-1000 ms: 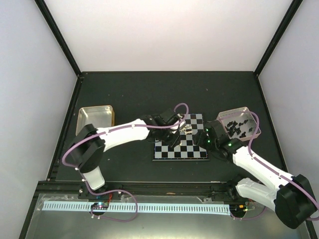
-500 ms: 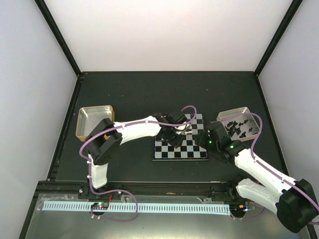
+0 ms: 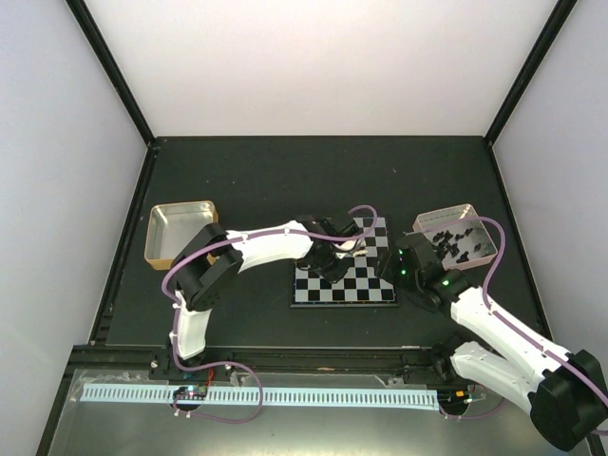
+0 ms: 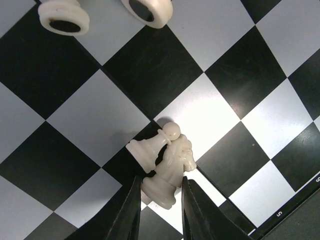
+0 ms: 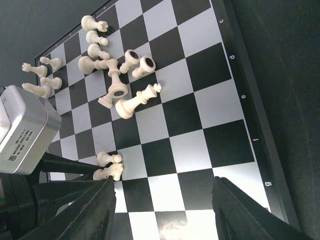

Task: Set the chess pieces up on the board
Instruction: Pick up the chess piece from the chessboard, then place the chess piece on the chessboard.

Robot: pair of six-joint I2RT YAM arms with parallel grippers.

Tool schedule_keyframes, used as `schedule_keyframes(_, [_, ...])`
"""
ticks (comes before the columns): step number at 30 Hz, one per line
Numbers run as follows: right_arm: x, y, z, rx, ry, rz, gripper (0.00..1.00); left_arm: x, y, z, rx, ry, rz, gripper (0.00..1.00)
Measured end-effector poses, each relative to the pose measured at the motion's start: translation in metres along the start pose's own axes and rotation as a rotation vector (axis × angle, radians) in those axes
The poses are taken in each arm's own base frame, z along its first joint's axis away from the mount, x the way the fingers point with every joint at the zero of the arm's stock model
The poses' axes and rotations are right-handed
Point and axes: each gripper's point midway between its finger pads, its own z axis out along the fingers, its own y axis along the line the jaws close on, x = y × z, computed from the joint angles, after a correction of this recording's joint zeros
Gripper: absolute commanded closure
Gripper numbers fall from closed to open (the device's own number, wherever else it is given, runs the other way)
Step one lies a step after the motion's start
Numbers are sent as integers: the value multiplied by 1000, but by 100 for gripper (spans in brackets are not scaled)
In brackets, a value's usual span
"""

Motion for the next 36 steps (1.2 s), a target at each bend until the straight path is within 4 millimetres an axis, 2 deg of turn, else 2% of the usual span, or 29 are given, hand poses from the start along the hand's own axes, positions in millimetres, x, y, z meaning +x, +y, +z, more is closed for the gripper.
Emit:
schedule_keyframes(6, [0, -1, 0, 1, 0, 7, 46, -2, 0, 0, -1, -1, 1, 87])
schedule_keyframes(12, [2, 4, 1, -27, 10, -8, 43, -3, 0, -1, -6, -9, 10, 89])
schedule_keyframes(18, [16, 28, 9, -155, 96, -49, 43, 4, -1, -13, 20, -48, 23, 89])
schedule_keyframes(25, [40, 40, 27, -241, 229, -15, 43, 8, -8, -34, 122, -146, 23, 89])
schedule_keyframes(29, [47, 52, 34, -301, 294, 29, 48, 8, -13, -38, 178, -185, 23, 89])
schedule_keyframes(36, [53, 60, 40, -356, 342, 111, 66, 2, -21, -44, 241, -221, 19, 89])
